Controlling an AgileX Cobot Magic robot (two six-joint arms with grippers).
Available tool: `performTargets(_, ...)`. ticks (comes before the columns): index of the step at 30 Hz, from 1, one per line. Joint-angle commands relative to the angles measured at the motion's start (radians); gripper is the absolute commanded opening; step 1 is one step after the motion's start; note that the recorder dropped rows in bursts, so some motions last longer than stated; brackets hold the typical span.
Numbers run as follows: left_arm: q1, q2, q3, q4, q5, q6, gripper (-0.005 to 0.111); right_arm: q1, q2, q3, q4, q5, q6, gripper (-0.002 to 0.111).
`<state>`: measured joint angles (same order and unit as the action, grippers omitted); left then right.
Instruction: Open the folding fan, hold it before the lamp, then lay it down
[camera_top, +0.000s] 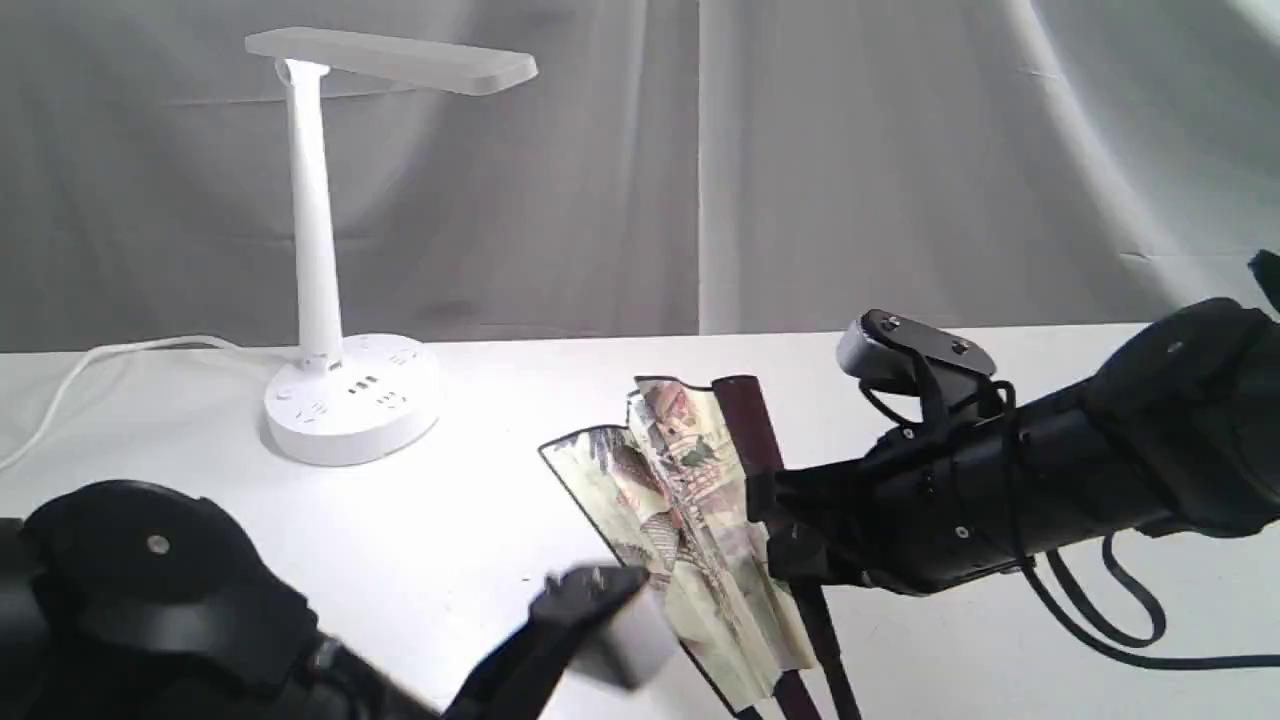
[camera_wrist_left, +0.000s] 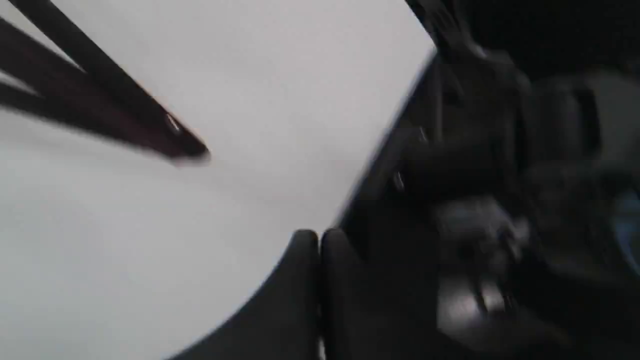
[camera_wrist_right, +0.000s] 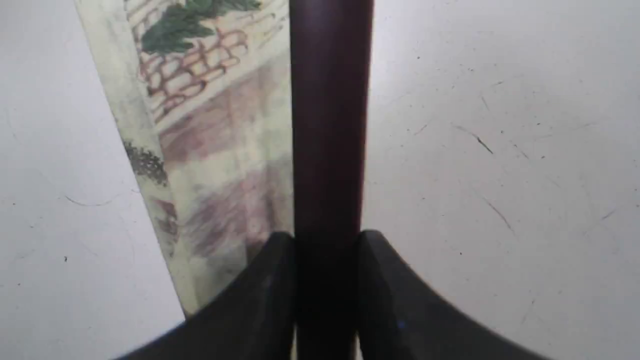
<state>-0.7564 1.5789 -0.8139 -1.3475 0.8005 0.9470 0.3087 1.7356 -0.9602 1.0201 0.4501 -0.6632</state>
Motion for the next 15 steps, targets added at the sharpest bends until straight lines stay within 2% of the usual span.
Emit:
performTargets(1,0.0,-0.006,0.002,0.485,0.105,-0.363,0.0,-0.002,-0.009,0.004,0.012,0.007,-0.01,0.0)
performTargets(3,0.0,-0.006,0.007,0.729,0.077,-0.648,0.0,-0.002,-0.009,0.004,0.012,0.007,-0.01,0.0)
performTargets(4,0.0,-0.006,0.007,0.912,0.057,-0.823,0.0,-0.002,-0.009,0.004,0.012,0.007,-0.01,0.0)
performTargets(8,0.0,-0.006,0.007,1.374,0.009,-1.236,0.0,-0.002,-0.009,0.004,0.012,0.007,-0.01,0.0)
performTargets(11,0.0,-0.006,0.005,1.55,-0.001,-1.397,0.0,-0.002,-0.009,0.004,0.012,0.009,-0.01,0.0)
performTargets(15,0.0,-0.006,0.005,1.616,-0.069,-1.418,0.0,-0.002,-0.009,0.004,0.012,0.009,-0.01,0.0)
